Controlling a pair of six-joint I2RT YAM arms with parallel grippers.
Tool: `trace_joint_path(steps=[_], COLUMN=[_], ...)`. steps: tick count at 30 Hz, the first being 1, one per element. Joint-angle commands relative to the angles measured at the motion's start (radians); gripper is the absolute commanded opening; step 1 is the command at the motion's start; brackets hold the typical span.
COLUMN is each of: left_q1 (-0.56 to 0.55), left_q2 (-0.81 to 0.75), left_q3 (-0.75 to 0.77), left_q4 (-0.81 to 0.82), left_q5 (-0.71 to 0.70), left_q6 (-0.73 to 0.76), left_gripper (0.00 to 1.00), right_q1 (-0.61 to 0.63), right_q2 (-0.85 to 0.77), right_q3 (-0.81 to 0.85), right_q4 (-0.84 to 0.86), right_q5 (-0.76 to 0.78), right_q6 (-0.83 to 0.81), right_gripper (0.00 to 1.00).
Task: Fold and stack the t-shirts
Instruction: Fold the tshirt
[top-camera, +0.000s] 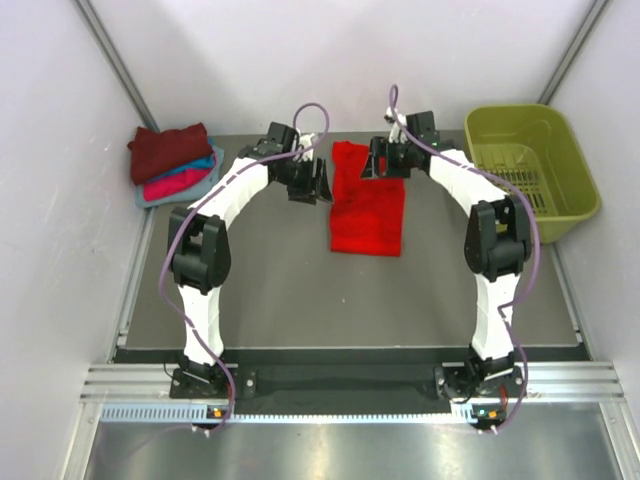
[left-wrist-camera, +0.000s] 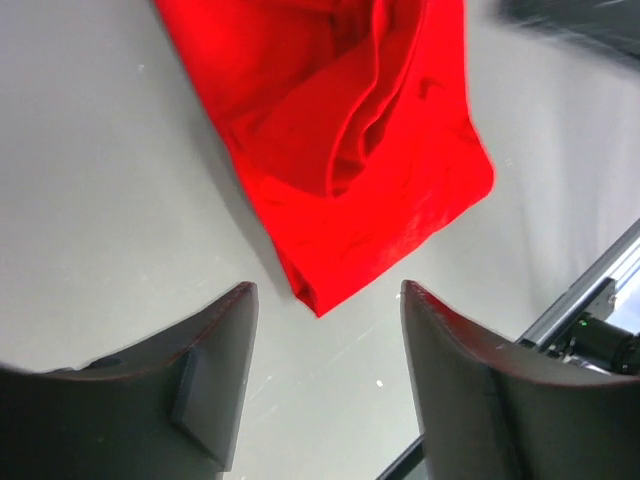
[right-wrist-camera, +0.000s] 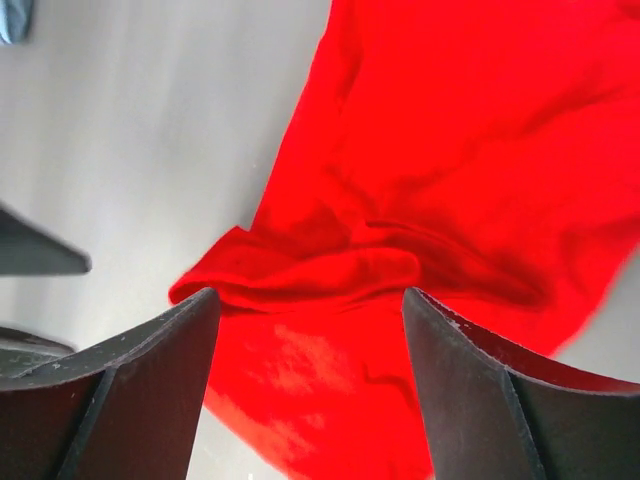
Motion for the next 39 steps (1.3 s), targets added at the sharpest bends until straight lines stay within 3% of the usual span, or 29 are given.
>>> trace_joint_path(steps=[1,8,12,21,27,35,39], left_q1=[0.008,0.061,0.08,0.054,0.024,0.017,0.02], left_q2=[-0.067,-0.008,0.046,0.174,0.246,0.405,0.405], left_q3=[-0.053,-0.185,-0.178,-0.037,0.061,0.324,0.375], left_q4=[0.012,0.021,0.052,0.041,0.032,0.052,0.05], left_q5=[-0.02,0.091,0.165,0.181,0.112,0.009,-0.061], left_q6=[-0.036,-0.128,-0.17,-0.175,-0.136,-0.09,-0.081], left_gripper=[0.71,0.72,0.71,0.66,0.67,0.7,0.72], right_q1=[-0.039,-0.096,-0.107,-0.116,-0.127,-0.135,-0.135], right_q2=[-0.111,-0.352,-0.4,-0.397,-0.401,-0.412,-0.421], right_q3=[-0.057,-0.448,-0.543,-0.537,-0.556,-0.58,-0.586], right_q4=[-0.008,-0.066,-0.065,-0.043,-0.029,-0.018,-0.049], right_q5=[0.027,-0.004,-0.026,-0.015,-0.004,0.007,-0.003], right_q6=[-0.018,0.003,0.006,-0.001,-0.001,0.003,0.009], right_gripper=[0.74,0.74,0.74,0.74,0.74,0.74,0.74])
